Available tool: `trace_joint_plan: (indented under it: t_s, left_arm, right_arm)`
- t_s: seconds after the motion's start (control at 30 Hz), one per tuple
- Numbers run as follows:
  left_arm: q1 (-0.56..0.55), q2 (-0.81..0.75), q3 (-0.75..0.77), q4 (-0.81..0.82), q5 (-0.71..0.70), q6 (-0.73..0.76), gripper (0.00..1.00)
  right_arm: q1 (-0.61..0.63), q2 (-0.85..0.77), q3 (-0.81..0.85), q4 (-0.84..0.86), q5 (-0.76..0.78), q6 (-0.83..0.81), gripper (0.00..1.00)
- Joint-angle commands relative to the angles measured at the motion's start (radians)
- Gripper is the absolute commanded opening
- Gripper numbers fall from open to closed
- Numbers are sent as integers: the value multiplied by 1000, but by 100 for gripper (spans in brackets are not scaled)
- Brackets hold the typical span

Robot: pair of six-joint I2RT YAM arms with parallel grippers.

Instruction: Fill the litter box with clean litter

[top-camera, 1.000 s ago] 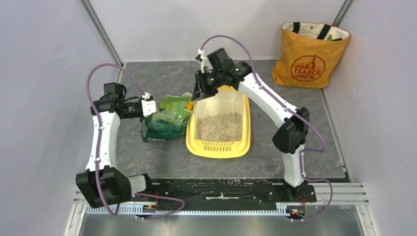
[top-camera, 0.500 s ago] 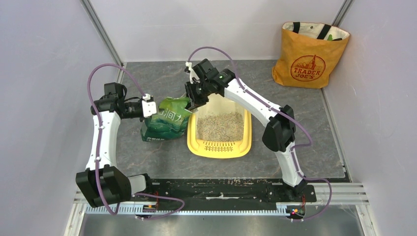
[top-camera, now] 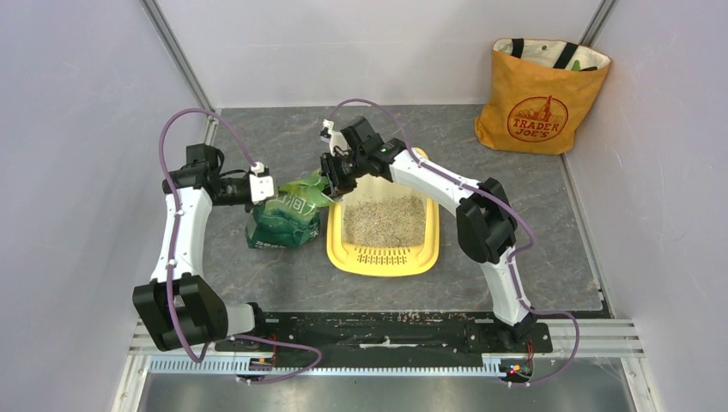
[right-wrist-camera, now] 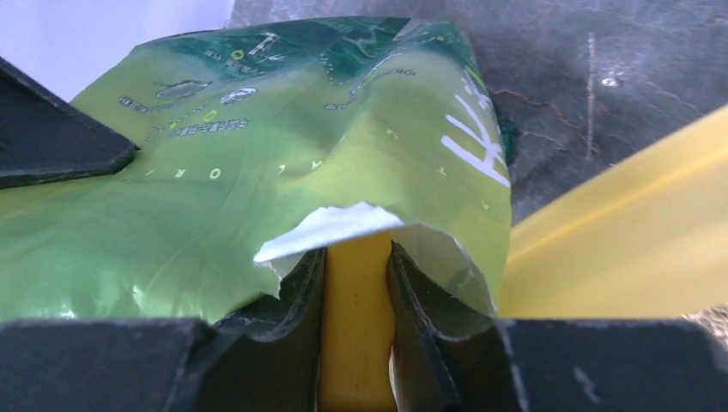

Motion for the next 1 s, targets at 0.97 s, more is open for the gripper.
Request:
trace_joint_plan:
  t_s: [0.97]
  left_arm:
    - [-50,-6,49,109,25,-32,2]
  right_arm:
    - [-194,-330,-636,988,-414,627,0]
